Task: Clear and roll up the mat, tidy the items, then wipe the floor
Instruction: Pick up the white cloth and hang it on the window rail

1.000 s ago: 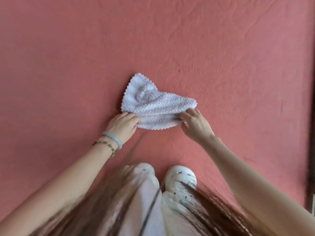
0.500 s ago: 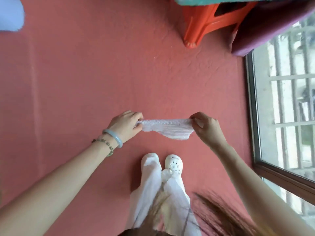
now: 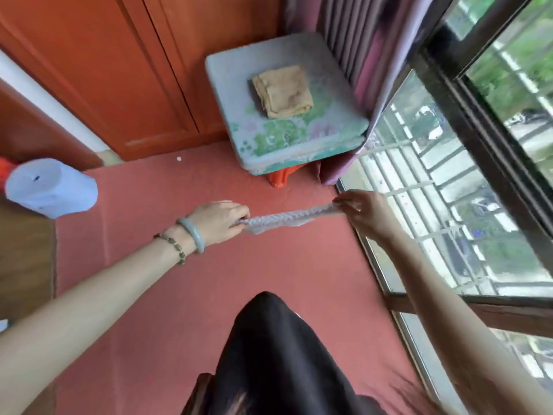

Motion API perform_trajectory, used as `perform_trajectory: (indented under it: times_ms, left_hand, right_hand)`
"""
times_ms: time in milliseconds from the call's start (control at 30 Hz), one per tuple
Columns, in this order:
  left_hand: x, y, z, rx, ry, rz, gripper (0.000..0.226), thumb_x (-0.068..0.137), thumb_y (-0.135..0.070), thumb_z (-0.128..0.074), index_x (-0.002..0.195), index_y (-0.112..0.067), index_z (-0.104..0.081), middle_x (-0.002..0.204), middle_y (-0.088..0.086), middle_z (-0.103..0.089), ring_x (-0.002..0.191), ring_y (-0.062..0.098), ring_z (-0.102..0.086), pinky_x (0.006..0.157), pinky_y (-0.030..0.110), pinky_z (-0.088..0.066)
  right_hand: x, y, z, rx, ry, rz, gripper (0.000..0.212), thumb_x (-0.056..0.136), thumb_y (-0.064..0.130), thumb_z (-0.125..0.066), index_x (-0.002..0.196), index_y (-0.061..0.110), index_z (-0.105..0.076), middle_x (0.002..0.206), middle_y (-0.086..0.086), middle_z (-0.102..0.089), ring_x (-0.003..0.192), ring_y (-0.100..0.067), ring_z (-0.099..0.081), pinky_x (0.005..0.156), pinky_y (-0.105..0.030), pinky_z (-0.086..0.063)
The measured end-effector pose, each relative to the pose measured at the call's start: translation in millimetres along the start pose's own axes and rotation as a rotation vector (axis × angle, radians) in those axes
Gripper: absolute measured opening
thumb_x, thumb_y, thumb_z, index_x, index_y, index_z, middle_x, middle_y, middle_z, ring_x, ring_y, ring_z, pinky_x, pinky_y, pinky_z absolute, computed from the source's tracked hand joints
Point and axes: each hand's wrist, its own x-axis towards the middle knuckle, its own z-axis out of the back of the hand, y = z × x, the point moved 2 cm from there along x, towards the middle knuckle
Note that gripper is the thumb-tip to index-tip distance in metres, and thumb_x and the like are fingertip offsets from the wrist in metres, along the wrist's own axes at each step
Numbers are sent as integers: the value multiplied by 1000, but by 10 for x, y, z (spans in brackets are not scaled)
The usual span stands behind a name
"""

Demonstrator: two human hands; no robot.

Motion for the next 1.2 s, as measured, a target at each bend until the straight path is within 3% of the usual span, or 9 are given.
perform_trajectory:
  times_ms: [100, 200, 400, 533, 700, 767, 933, 1033, 1200]
  left_hand:
    - [138, -265, 446, 7, -87, -85, 12, 88, -13, -54, 96, -11, -62, 97, 2, -65, 92, 24, -61, 76, 36, -47]
    - [350, -559, 892, 5, -194, -186, 11, 86, -7, -56, 94, -8, -63, 93, 7, -66, 86, 26, -63, 71, 26, -38]
    - [862, -1243, 1578, 36, -288, -367, 7, 82, -14, -65, 86, -12, -59, 82, -3, -56, 77, 16, -55, 66, 17, -29]
    - [1315, -1669, 1733, 190, -252, -541, 30, 66, -17, -78, 80, -8, -52, 75, 2, -52, 67, 17, -48, 64, 25, -30]
    - [2046, -2271, 1864, 191, -292, -708, 11, 70, -9, -56, 80, -7, -52, 72, 6, -57, 70, 16, -52, 64, 27, -33]
    - [2373, -2510, 1938, 181, -239, -746, 13, 71, -1, -56, 84, -5, -56, 75, 7, -59, 72, 23, -59, 63, 27, -38]
    - [3107, -3010, 2040, 104, -168, -786, 18, 78, -9, -48, 89, -5, -62, 84, 6, -64, 78, 22, -60, 68, 30, -42]
    - [3466, -3250, 2073, 53, -158, -807, 15, 79, -3, -55, 88, -7, -66, 80, 2, -66, 71, 9, -53, 65, 24, -37]
    - [4082, -3624, 2149, 0, -92, -876, 22, 80, -17, -53, 92, -8, -68, 85, 5, -70, 80, 18, -63, 72, 31, -47]
  right_hand:
    - [-157, 130, 521, -42, -79, 7, 21, 80, -1, -59, 92, 8, -73, 92, -9, -73, 85, -23, -65, 75, -21, -41]
    - [-352, 180, 1007, -55, -189, -8, 25, 79, -4, -58, 93, 10, -73, 93, -6, -73, 81, -20, -65, 80, -31, -50]
    - [-661, 104, 1815, -66, -302, -63, 21, 81, -2, -62, 97, 7, -73, 93, -4, -73, 81, -18, -65, 81, -34, -53]
    - [-754, -83, 2257, -21, -354, -90, 20, 80, -1, -65, 93, 12, -73, 83, 7, -69, 75, -4, -62, 77, -26, -54]
    - [-798, -443, 2805, 26, -375, -167, 21, 81, 0, -65, 98, 11, -71, 88, 7, -67, 83, -9, -64, 84, -27, -54]
    - [-800, -624, 3011, 27, -404, -205, 23, 82, -1, -63, 100, 11, -70, 89, 8, -66, 85, -8, -63, 86, -26, -53]
    - [-797, -1021, 3399, 29, -475, -257, 25, 79, -6, -63, 95, 12, -70, 84, 16, -63, 82, -1, -62, 86, -32, -55]
    - [-784, -1192, 3629, 11, -497, -293, 27, 79, -5, -64, 93, 18, -68, 85, 12, -65, 84, -11, -65, 85, -36, -55]
    - [-717, -1439, 3969, -38, -571, -382, 22, 79, -7, -62, 95, 5, -70, 91, -7, -70, 88, -23, -66, 84, -40, -54]
